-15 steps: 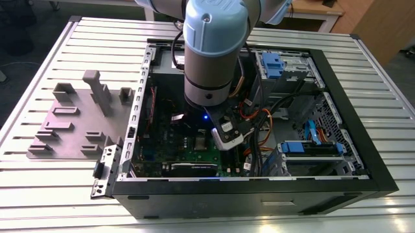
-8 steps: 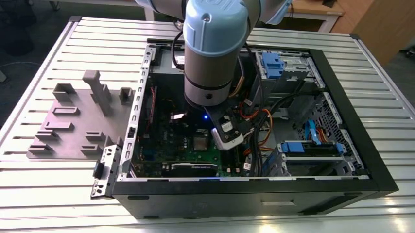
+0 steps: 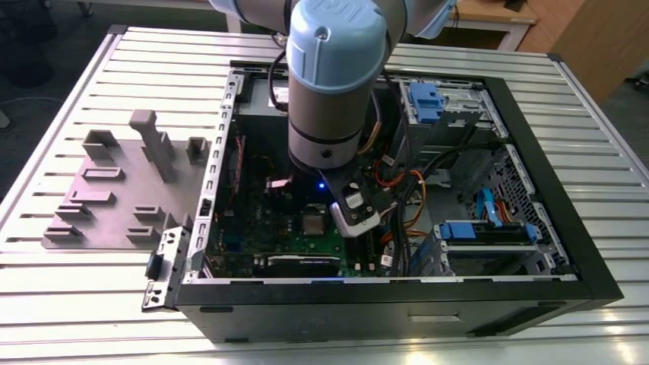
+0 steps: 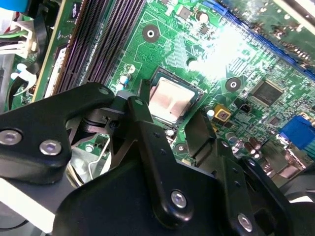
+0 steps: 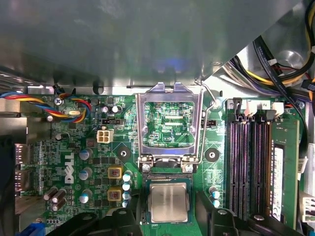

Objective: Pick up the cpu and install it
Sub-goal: 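Place the cpu into insertion slot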

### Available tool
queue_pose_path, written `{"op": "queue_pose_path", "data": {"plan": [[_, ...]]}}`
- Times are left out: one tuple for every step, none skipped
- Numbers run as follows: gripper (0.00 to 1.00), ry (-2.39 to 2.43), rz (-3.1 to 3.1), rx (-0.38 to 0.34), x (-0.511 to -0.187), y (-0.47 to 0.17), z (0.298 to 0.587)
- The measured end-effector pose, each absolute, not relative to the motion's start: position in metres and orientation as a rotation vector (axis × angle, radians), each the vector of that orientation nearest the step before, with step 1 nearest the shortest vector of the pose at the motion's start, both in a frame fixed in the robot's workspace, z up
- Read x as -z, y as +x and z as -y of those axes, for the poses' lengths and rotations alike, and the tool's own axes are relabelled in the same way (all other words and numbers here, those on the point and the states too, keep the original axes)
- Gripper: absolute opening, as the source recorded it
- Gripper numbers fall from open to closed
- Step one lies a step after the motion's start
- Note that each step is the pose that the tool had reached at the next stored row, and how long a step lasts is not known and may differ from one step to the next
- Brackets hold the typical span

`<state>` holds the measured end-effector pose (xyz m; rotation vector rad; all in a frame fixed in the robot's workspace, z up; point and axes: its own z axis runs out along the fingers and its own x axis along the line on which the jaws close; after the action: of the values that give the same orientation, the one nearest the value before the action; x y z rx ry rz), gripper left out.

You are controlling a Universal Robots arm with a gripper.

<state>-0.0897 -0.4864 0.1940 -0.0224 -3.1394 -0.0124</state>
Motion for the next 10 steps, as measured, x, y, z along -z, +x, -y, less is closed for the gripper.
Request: {"op": "queue_pose_path", "data": {"plan": [[0.55,-0.022,3.139,0.013,-0.1933,-0.0897,0.4864],[0.55,-0.022,3.139,0.013,-0.1927,-0.0897,0.4864],[0.55,-0.022,3.139,0.013,-0.1920,-0.0897,0.4864],[0.55,-0.022,3.139,0.014,-0.1914,-0.0897,0.4864],[0.55,-0.022,3.139,0.014,-0.1907,-0.0897,0.4864],[0.55,-0.022,3.139,0.013,-0.1902,-0.0897,0.4865],[0.48,-0.022,3.139,0.013,-0.1900,-0.0896,0.4865],[0.45,-0.022,3.139,0.014,-0.1900,-0.0896,0.4865],[0.45,-0.022,3.139,0.015,-0.1899,-0.0897,0.4865],[0.45,-0.022,3.139,0.018,-0.1897,-0.0897,0.4865]]}}
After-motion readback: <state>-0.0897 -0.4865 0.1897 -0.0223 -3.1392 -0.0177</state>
